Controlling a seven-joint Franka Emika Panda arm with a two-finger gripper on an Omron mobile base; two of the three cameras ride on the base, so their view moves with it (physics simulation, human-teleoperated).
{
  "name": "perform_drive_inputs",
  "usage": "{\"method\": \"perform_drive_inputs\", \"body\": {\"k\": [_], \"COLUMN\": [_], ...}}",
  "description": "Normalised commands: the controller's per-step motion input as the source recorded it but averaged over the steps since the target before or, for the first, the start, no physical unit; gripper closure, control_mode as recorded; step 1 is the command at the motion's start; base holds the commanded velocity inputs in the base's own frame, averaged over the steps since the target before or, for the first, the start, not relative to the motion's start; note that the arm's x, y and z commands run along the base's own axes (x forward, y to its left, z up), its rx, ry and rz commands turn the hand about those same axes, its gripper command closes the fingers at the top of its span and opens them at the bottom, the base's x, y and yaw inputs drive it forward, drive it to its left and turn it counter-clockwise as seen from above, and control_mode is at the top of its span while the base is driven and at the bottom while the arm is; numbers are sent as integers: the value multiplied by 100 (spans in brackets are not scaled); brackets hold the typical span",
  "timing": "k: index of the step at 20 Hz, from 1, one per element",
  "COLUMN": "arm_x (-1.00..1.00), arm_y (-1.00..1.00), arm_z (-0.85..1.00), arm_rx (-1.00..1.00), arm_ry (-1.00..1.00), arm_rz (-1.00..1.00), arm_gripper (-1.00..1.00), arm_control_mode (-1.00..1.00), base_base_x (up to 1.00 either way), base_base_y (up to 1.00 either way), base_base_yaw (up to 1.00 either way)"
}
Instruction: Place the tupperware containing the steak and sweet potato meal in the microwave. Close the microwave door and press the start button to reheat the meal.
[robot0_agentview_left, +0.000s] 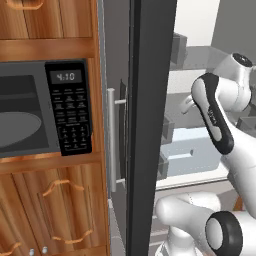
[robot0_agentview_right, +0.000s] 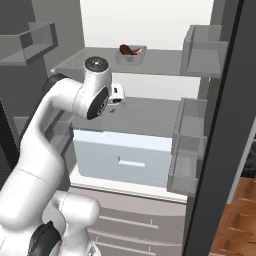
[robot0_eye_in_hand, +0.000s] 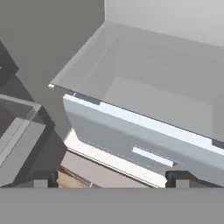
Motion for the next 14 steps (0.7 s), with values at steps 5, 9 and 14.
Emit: {"method": "perform_drive_inputs", "body": {"k": [5, 9, 14], "arm_x": [25, 26, 32], "arm_y": [-49, -44, -19], "arm_z": [55, 46, 37], "arm_rx": [-19, -22, -24], "arm_ry": [-25, -33, -36], "arm_rz": [31, 36, 36], "arm_gripper": [-100, -100, -100], "arm_control_mode": [-100, -100, -100], "base_base_x": [0, 0, 0], "base_base_y": [0, 0, 0], "base_base_yaw": [0, 0, 0]}}
